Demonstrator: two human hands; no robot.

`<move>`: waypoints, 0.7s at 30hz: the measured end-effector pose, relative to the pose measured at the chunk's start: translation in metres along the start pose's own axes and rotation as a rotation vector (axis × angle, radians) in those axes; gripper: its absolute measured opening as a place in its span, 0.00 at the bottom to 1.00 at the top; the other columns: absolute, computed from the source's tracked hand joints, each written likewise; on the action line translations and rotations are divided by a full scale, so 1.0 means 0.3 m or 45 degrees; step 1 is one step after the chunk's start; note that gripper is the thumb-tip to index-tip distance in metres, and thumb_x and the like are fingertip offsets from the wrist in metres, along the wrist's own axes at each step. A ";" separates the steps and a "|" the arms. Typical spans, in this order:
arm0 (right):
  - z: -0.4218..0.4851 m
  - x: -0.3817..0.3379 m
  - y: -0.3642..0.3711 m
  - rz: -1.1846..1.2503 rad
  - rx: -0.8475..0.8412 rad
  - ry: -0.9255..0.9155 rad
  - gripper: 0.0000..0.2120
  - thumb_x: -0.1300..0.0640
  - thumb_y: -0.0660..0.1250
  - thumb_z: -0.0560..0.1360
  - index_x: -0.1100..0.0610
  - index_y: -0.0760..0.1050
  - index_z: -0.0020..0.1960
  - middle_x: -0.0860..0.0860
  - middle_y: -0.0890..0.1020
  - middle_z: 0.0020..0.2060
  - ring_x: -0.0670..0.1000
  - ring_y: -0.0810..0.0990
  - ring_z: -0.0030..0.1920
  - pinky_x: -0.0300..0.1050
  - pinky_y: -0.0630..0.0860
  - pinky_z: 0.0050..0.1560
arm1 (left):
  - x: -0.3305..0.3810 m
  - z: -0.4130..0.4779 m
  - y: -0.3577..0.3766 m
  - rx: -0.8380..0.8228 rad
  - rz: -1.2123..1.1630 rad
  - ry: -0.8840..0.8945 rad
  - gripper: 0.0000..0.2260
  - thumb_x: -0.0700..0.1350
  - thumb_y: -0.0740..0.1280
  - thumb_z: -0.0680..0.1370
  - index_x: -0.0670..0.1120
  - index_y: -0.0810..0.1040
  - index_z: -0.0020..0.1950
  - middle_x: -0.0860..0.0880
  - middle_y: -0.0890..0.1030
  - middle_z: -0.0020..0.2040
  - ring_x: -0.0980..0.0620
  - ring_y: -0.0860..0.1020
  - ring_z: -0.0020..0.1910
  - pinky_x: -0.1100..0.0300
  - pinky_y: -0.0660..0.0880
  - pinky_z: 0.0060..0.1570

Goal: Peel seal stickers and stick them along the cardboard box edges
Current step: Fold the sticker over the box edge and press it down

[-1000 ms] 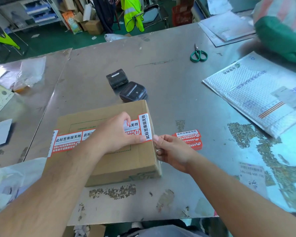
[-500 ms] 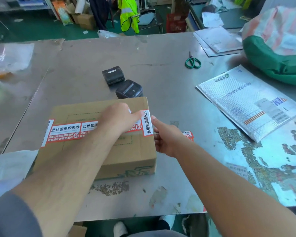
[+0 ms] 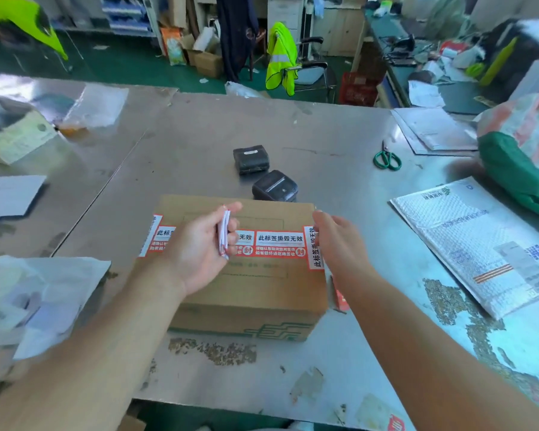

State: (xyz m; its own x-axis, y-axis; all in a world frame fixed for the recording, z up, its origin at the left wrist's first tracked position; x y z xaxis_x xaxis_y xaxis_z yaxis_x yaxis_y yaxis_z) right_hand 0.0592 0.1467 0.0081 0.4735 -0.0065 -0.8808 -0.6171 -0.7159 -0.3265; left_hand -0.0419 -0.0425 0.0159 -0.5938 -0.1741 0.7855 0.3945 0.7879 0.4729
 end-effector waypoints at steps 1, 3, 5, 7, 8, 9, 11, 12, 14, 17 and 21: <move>-0.021 -0.029 0.026 -0.017 -0.003 -0.045 0.17 0.47 0.59 0.75 0.61 0.76 0.44 0.54 0.79 0.34 0.54 0.79 0.36 0.47 0.70 0.37 | 0.004 -0.021 -0.026 0.020 -0.067 0.025 0.13 0.45 0.54 0.84 0.42 0.74 0.61 0.49 0.70 0.37 0.54 0.66 0.33 0.61 0.61 0.36; -0.064 -0.081 0.089 -0.062 -0.028 -0.133 0.13 0.49 0.59 0.74 0.57 0.75 0.42 0.53 0.74 0.34 0.52 0.74 0.36 0.48 0.67 0.37 | 0.015 -0.061 -0.088 0.043 -0.152 0.068 0.11 0.43 0.55 0.84 0.42 0.74 0.60 0.49 0.70 0.37 0.55 0.67 0.33 0.62 0.61 0.37; -0.113 -0.121 0.165 -0.094 -0.087 -0.166 0.09 0.52 0.58 0.74 0.54 0.73 0.40 0.53 0.72 0.34 0.51 0.69 0.36 0.47 0.63 0.37 | 0.038 -0.107 -0.152 0.020 -0.165 0.111 0.08 0.37 0.55 0.83 0.42 0.73 0.56 0.49 0.70 0.38 0.54 0.67 0.33 0.60 0.59 0.37; -0.162 -0.145 0.247 -0.116 -0.163 -0.173 0.08 0.53 0.58 0.74 0.54 0.72 0.39 0.53 0.71 0.34 0.51 0.67 0.35 0.46 0.61 0.36 | 0.072 -0.159 -0.229 -0.005 -0.117 0.161 0.10 0.30 0.54 0.79 0.40 0.72 0.54 0.48 0.70 0.39 0.54 0.68 0.34 0.59 0.59 0.38; -0.185 -0.153 0.285 -0.134 -0.190 -0.180 0.08 0.53 0.58 0.74 0.54 0.72 0.39 0.53 0.71 0.34 0.51 0.66 0.34 0.46 0.61 0.35 | 0.090 -0.186 -0.264 -0.015 -0.064 0.192 0.12 0.29 0.54 0.76 0.41 0.71 0.54 0.47 0.71 0.39 0.53 0.68 0.34 0.59 0.59 0.38; -0.214 -0.166 0.341 -0.153 -0.224 -0.191 0.08 0.53 0.58 0.74 0.54 0.72 0.39 0.53 0.71 0.33 0.51 0.66 0.33 0.47 0.61 0.35 | 0.112 -0.222 -0.310 -0.018 -0.019 0.239 0.13 0.28 0.55 0.75 0.41 0.71 0.54 0.47 0.73 0.38 0.52 0.67 0.35 0.58 0.59 0.38; -0.261 -0.183 0.429 -0.151 -0.281 -0.221 0.08 0.52 0.59 0.73 0.53 0.72 0.39 0.53 0.71 0.33 0.51 0.66 0.33 0.49 0.61 0.37 | 0.132 -0.271 -0.387 0.041 -0.016 0.292 0.17 0.27 0.55 0.77 0.43 0.72 0.59 0.48 0.77 0.39 0.50 0.68 0.36 0.58 0.62 0.39; -0.291 -0.193 0.486 -0.160 -0.326 -0.236 0.08 0.51 0.59 0.72 0.53 0.73 0.39 0.53 0.71 0.33 0.51 0.66 0.33 0.49 0.62 0.38 | 0.141 -0.301 -0.445 0.120 -0.066 0.309 0.19 0.28 0.55 0.79 0.45 0.71 0.65 0.49 0.79 0.39 0.49 0.71 0.36 0.58 0.64 0.41; -0.349 -0.207 0.599 -0.183 -0.422 -0.250 0.09 0.51 0.61 0.74 0.54 0.74 0.39 0.52 0.73 0.32 0.51 0.68 0.33 0.49 0.64 0.38 | 0.161 -0.365 -0.551 0.215 -0.128 0.374 0.20 0.30 0.57 0.80 0.44 0.71 0.69 0.49 0.79 0.42 0.48 0.75 0.37 0.57 0.69 0.43; -0.447 -0.219 0.778 -0.209 -0.573 -0.258 0.10 0.52 0.62 0.76 0.55 0.75 0.39 0.51 0.76 0.31 0.51 0.70 0.33 0.48 0.67 0.38 | 0.180 -0.481 -0.717 0.328 -0.221 0.435 0.15 0.33 0.60 0.79 0.43 0.76 0.63 0.46 0.80 0.42 0.50 0.78 0.38 0.59 0.75 0.44; -0.602 -0.202 1.018 -0.239 -0.787 -0.253 0.10 0.50 0.64 0.75 0.54 0.76 0.38 0.51 0.77 0.32 0.51 0.71 0.32 0.48 0.67 0.36 | 0.163 -0.666 -0.962 0.527 -0.419 0.495 0.14 0.36 0.64 0.75 0.45 0.82 0.58 0.46 0.82 0.42 0.53 0.80 0.34 0.65 0.78 0.34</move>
State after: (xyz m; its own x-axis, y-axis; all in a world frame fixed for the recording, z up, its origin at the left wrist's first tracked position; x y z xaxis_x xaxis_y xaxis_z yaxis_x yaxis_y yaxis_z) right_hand -0.0445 -0.1975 0.0238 0.3763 0.2431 -0.8940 -0.0345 -0.9606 -0.2758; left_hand -0.0446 -0.3965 -0.0022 -0.3098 -0.5849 0.7496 -0.1131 0.8054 0.5818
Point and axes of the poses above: each hand's wrist, its own z-axis towards the middle knuckle, its own y-axis out of the palm, x = y × z, the point moved 6 cm from there along z, towards the middle knuckle
